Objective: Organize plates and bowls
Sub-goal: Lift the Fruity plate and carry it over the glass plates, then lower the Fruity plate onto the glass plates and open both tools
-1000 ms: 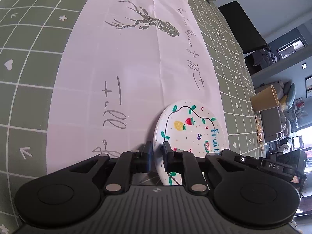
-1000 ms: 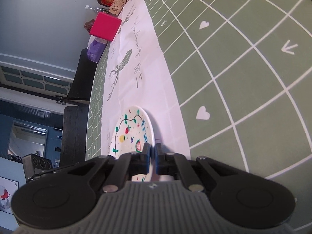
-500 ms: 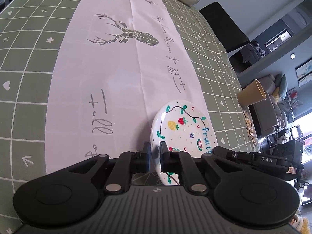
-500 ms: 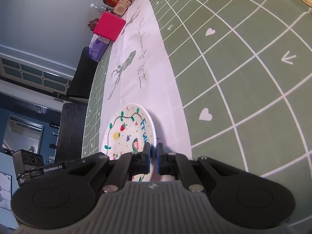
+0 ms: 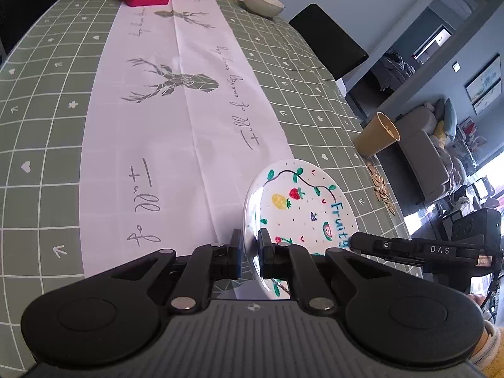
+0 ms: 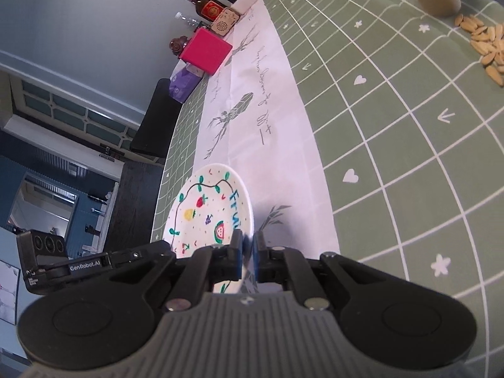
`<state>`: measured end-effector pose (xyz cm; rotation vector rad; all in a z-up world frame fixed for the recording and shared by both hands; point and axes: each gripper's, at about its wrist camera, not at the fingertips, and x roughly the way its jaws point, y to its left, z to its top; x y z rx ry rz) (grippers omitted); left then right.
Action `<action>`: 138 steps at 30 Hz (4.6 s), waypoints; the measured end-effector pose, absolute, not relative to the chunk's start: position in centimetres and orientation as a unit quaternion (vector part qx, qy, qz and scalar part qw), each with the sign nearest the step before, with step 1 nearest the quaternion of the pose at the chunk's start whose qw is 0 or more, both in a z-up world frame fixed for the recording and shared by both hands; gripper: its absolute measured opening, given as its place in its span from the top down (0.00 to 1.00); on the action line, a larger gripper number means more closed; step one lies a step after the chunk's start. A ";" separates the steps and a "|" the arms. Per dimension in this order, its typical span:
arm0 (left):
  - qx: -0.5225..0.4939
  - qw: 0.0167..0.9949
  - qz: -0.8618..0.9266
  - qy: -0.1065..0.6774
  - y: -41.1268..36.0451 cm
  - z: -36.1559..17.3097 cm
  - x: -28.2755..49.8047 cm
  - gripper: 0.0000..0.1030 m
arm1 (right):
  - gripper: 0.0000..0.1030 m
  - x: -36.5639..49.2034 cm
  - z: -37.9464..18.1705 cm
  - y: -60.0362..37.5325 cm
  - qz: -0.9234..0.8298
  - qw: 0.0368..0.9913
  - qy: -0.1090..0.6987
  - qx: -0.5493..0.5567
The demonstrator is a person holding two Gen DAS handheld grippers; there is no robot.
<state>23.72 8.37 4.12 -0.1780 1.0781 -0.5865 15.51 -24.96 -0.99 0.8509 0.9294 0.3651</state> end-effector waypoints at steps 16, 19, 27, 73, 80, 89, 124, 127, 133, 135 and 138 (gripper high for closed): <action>-0.035 0.786 -0.314 0.531 6.9 4.1 18.4 0.89 | 0.96 8.2 -0.2 -25.7 0.175 0.769 0.461 0.407; -0.021 0.774 -0.320 0.546 6.4 3.2 17.4 0.87 | 0.96 6.6 0.1 -25.9 0.178 0.770 0.458 0.408; 0.009 0.762 -0.322 0.562 5.4 1.8 15.5 0.86 | 0.95 4.1 -0.8 -26.3 0.174 0.750 0.483 0.418; 0.172 0.756 -0.332 0.537 -0.1 0.6 13.0 0.67 | 0.19 2.5 3.2 -21.8 0.154 0.797 0.524 0.258; 0.150 0.747 -0.365 0.535 -0.1 0.3 13.1 0.49 | 0.05 2.3 0.6 -23.1 0.108 0.761 0.560 0.309; 0.171 0.744 -0.363 0.534 -1.1 0.2 12.4 0.44 | 0.03 3.3 -1.8 -22.3 0.107 0.683 0.610 0.387; 0.212 0.733 -0.384 0.520 -2.4 2.4 9.6 0.37 | 0.02 7.1 -0.5 -22.3 0.017 0.692 0.597 0.406; 0.199 0.746 -0.386 0.505 -2.0 3.7 8.7 0.34 | 0.03 7.0 0.2 -22.8 0.059 0.710 0.583 0.391; 0.179 0.765 -0.380 0.488 -1.7 5.0 6.0 0.33 | 0.03 6.3 1.2 -23.7 0.099 0.752 0.536 0.370; 0.177 0.778 -0.368 0.477 -1.5 5.4 5.2 0.33 | 0.03 5.9 1.4 -24.0 0.117 0.761 0.519 0.372; 0.198 0.793 -0.343 0.464 -1.1 6.2 3.9 0.33 | 0.03 5.2 2.3 -23.8 0.124 0.788 0.494 0.346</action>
